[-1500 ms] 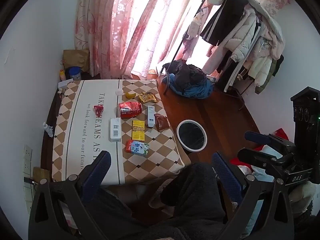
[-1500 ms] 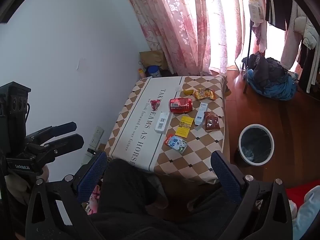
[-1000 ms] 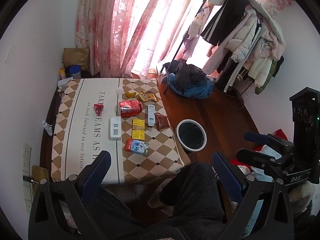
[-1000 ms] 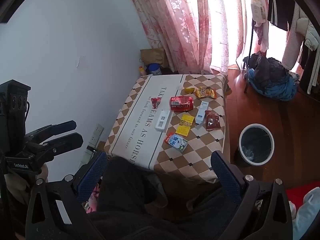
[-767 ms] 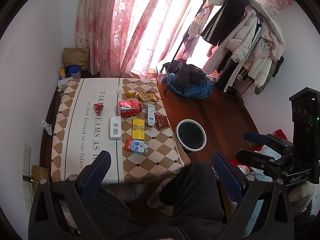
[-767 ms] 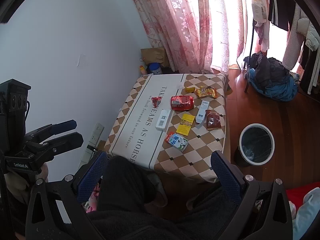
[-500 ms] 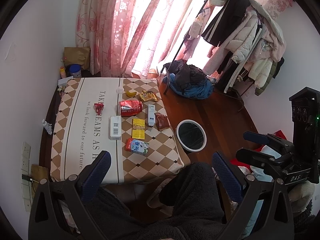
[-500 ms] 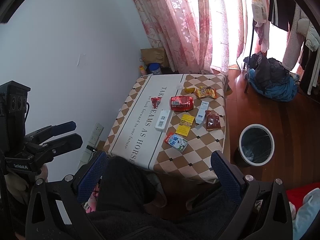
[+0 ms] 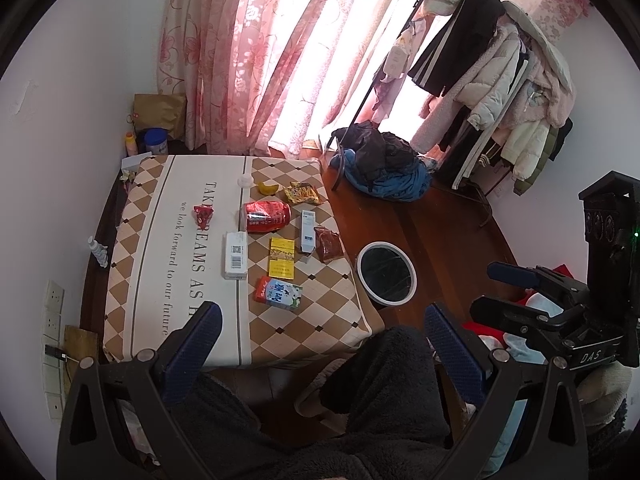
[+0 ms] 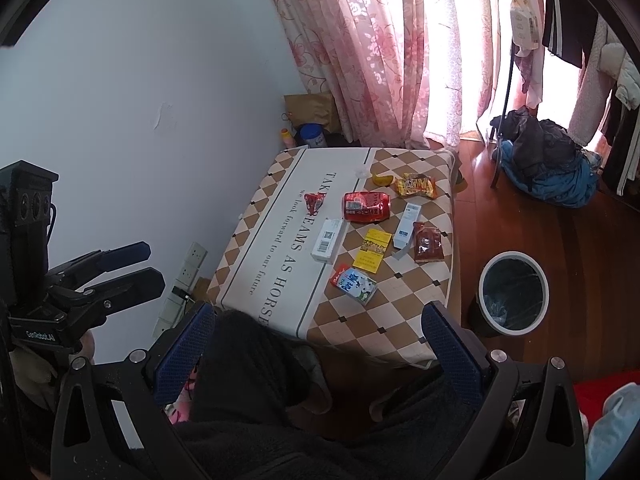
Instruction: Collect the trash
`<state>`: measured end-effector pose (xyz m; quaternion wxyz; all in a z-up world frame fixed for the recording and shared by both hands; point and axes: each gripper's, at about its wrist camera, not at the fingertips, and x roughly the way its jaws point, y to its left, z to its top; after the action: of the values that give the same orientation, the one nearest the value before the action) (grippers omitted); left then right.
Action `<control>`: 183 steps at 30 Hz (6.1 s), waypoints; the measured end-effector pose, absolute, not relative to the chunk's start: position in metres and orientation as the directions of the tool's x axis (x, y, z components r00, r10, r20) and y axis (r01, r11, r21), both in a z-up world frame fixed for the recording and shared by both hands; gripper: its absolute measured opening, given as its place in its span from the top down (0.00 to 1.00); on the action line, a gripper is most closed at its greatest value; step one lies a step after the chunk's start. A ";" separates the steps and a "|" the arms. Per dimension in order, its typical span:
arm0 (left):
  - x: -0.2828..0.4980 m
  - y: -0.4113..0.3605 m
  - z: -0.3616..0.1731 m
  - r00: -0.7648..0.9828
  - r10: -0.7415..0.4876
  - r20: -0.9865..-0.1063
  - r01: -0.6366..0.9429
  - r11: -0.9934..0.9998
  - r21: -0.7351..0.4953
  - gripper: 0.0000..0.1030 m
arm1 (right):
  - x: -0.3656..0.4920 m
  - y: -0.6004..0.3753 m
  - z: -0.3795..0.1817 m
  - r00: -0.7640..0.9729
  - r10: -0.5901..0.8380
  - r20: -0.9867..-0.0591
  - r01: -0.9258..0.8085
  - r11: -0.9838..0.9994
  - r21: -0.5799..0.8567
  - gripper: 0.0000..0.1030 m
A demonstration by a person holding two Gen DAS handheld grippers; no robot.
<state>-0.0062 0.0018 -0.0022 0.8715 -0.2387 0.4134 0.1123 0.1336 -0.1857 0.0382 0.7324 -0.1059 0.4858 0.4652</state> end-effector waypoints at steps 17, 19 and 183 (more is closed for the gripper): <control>-0.007 0.006 -0.006 0.632 0.000 -0.775 -0.401 0.856 -0.326 0.00 | 0.135 -0.186 0.039 0.092 0.581 -0.809 -0.786 0.541 0.299 0.00; -0.007 0.006 -0.006 0.632 0.001 -0.775 -0.401 0.856 -0.326 0.00 | 0.133 -0.185 0.039 0.094 0.581 -0.809 -0.787 0.541 0.297 0.00; 0.501 -0.208 -0.345 0.273 -0.017 -0.962 -0.165 0.984 -0.064 0.57 | 0.544 -0.376 -0.389 0.119 0.209 -0.971 -0.204 0.962 0.182 0.42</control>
<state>0.5013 -0.2081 -0.3455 0.7944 -0.0757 0.6009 0.0467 0.5436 -0.3764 -0.3887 0.7479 0.0019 0.6492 0.1383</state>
